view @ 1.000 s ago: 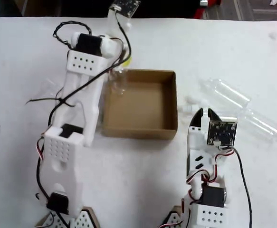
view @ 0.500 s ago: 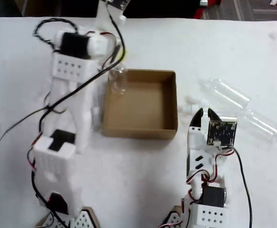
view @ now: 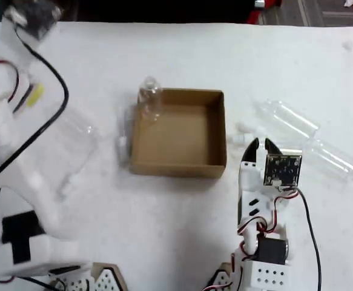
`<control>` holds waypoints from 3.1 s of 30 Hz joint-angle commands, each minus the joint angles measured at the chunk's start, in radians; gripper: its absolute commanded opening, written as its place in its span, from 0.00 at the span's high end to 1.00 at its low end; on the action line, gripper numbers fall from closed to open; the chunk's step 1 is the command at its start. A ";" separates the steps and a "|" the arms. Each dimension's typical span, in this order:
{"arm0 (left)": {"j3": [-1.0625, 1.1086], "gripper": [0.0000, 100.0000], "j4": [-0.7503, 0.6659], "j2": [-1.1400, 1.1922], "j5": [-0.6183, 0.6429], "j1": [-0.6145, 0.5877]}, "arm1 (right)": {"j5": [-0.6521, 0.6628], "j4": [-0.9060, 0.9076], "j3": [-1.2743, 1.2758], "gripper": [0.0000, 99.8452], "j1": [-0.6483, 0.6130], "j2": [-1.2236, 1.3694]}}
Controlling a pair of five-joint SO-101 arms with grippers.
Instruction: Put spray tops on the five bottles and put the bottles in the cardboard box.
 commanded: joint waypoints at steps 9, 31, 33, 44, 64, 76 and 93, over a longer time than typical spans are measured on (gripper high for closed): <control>0.756 0.88 -0.407 -0.087 -0.603 0.042 | 0.020 0.001 0.006 0.94 -0.010 -0.004; 1.165 0.89 -1.823 0.242 0.026 0.010 | 0.021 0.001 0.006 0.94 -0.030 -0.004; 1.094 0.89 -1.772 0.320 0.021 -0.008 | 0.021 0.002 0.006 0.94 -0.030 -0.004; 0.729 0.89 -1.264 0.539 -0.152 -0.061 | 0.021 0.002 0.006 0.94 -0.030 -0.004; 0.143 0.89 -0.316 0.453 -0.304 -0.133 | 0.021 0.002 0.006 0.94 -0.030 -0.004; 0.437 0.89 -0.002 0.203 -0.721 0.182 | 0.021 0.001 0.006 0.94 -0.030 -0.004; 0.836 0.78 -0.410 0.133 -0.779 0.206 | 0.021 0.001 0.006 0.94 -0.031 -0.004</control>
